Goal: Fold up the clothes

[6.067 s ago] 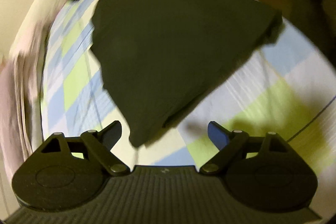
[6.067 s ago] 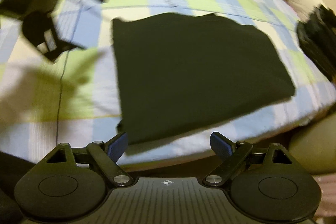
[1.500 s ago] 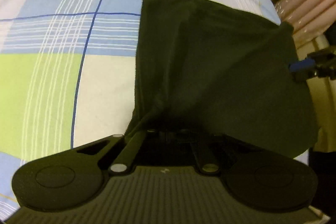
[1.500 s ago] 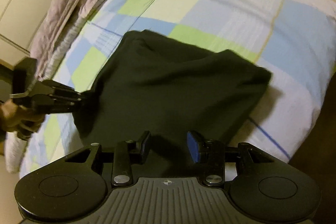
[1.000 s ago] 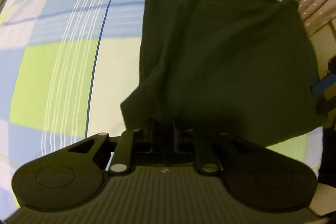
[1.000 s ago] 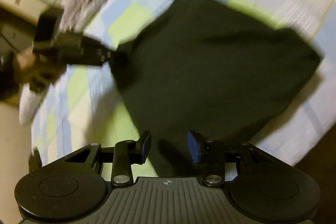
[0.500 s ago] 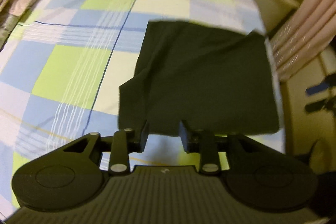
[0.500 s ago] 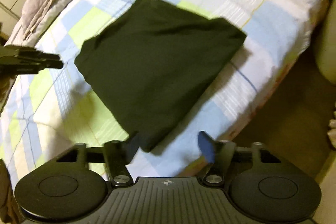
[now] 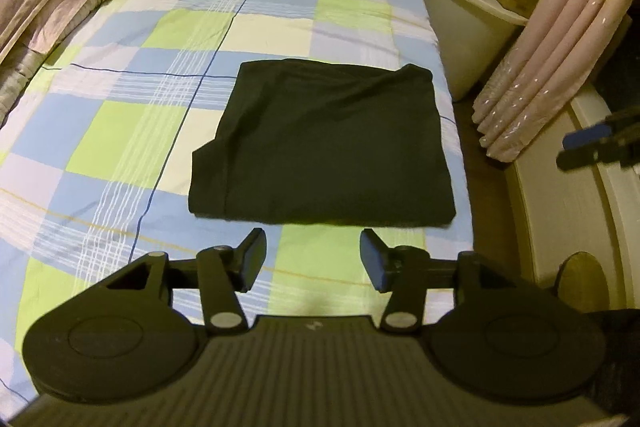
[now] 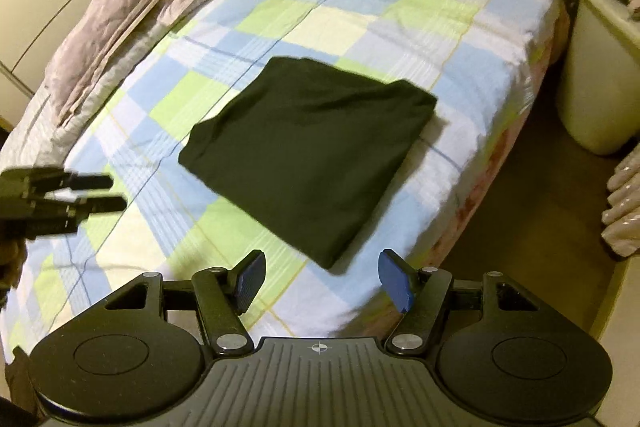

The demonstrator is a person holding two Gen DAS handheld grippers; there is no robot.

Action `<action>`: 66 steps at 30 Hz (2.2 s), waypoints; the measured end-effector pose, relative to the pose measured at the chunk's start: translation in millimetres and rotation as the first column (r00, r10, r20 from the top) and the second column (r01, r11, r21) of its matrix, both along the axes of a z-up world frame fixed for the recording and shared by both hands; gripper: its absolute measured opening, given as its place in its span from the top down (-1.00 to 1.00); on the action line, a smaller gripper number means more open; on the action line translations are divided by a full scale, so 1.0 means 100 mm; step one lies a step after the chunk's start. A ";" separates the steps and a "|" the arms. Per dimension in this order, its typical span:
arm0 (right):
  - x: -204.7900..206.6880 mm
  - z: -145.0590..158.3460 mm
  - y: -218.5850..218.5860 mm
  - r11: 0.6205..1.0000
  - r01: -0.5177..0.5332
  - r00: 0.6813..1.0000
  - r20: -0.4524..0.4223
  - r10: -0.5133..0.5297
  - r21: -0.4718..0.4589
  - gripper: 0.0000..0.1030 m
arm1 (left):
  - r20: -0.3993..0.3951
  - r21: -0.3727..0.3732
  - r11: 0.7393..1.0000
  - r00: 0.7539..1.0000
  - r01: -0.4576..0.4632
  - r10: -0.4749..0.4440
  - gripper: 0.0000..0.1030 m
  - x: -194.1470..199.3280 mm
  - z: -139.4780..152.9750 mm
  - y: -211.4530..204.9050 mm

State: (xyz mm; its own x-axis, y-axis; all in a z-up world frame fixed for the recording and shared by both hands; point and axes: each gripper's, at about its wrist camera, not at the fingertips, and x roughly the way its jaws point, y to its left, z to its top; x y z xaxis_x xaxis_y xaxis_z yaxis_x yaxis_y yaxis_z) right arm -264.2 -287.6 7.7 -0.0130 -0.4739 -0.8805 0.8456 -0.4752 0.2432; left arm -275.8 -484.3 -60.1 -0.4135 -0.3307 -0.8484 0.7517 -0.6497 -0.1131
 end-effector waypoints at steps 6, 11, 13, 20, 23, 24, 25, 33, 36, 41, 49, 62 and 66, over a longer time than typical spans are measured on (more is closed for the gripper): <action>-0.02 0.16 0.00 1.000 0.008 1.000 -0.022 -0.009 -0.029 -0.28 | 0.005 -0.011 1.000 1.000 -0.001 0.001 0.00 0.07 -0.02 0.14; 0.01 0.12 -0.04 1.000 -0.001 1.000 0.003 0.001 -0.015 -0.28 | 0.005 -0.005 1.000 1.000 0.004 -0.004 -0.06 0.12 -0.04 0.25; 0.02 0.12 -0.05 1.000 -0.007 1.000 0.005 0.007 -0.012 -0.28 | 0.004 0.000 1.000 1.000 0.005 -0.005 -0.09 0.12 -0.05 0.27; 0.01 0.13 -0.11 1.000 -0.016 1.000 0.003 0.016 -0.014 -0.28 | -0.003 0.003 1.000 1.000 0.011 -0.011 -0.11 0.08 -0.05 0.28; -0.03 0.16 -0.13 1.000 -0.015 1.000 0.002 0.015 -0.020 -0.28 | 0.004 -0.014 0.999 0.999 0.036 -0.036 -0.18 0.01 -0.02 0.28; -0.04 0.18 -0.13 1.000 -0.017 1.000 -0.001 0.017 -0.023 -0.28 | 0.012 -0.022 0.999 0.999 0.046 -0.046 -0.19 -0.02 -0.01 0.27; -0.05 0.19 -0.13 0.999 -0.018 1.000 -0.004 0.018 -0.026 -0.28 | 0.020 -0.030 0.998 0.998 0.055 -0.055 -0.19 -0.05 -0.01 0.27; -0.20 0.21 -0.09 1.000 0.001 1.000 0.002 -0.001 -0.027 -0.28 | 0.050 -0.052 0.994 0.995 0.093 -0.090 -0.25 -0.25 -0.01 0.26; -0.32 0.14 -0.14 1.000 -0.012 1.000 0.018 0.012 -0.015 -0.28 | 0.080 -0.070 0.994 0.993 0.088 -0.082 -0.29 -0.32 -0.02 0.27; -0.52 -0.09 -0.36 0.995 -0.093 0.995 0.041 0.091 0.042 -0.28 | 0.155 -0.122 0.992 0.988 0.029 -0.010 -0.43 -0.40 -0.12 0.28; 0.05 -0.59 -0.72 0.803 -0.558 0.775 -0.212 0.595 0.211 -0.50 | 0.517 -0.308 0.844 0.821 0.440 -0.240 -0.67 -0.67 -0.74 0.41; 1.05 -1.93 -0.94 0.601 -0.693 0.378 -0.509 0.773 0.399 -0.50 | 0.705 -0.308 0.482 0.537 0.820 -0.464 -0.67 -0.69 -1.83 -0.13; 0.81 -1.87 -0.94 0.657 -0.664 0.436 -0.529 0.728 0.356 0.22 | 0.717 -0.298 0.413 0.487 0.861 -0.499 -0.67 -0.74 -1.95 -0.27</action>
